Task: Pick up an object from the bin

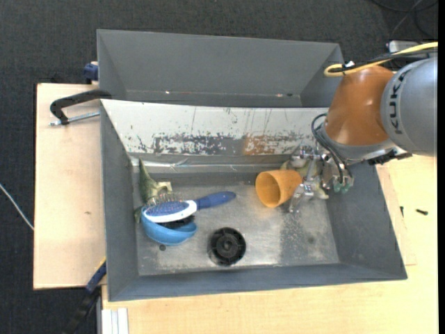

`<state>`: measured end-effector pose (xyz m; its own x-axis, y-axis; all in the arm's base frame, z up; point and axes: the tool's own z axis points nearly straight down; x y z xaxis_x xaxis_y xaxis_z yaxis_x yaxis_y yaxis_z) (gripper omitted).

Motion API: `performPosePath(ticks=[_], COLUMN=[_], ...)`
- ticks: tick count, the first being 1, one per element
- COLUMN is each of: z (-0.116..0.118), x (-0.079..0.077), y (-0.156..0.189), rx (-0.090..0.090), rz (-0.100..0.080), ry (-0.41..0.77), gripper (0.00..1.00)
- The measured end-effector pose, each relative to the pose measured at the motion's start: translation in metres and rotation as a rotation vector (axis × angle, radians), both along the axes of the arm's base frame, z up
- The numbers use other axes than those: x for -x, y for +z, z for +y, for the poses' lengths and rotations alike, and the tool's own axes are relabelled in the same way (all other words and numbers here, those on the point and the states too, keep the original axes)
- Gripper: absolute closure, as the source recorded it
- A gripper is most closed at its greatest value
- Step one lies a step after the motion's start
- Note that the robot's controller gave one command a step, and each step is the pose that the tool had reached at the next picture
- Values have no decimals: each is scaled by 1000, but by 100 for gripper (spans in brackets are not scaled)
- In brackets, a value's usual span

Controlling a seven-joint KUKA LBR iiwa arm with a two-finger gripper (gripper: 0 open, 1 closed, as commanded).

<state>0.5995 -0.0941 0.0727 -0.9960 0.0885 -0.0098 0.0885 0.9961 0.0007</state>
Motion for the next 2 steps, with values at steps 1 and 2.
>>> performPosePath(ticks=[1,2], z=[0,16], x=[-5,17], y=[7,219], rx=[-1,3], rz=[-19,-7], ry=[-2,160], gripper=[100,100])
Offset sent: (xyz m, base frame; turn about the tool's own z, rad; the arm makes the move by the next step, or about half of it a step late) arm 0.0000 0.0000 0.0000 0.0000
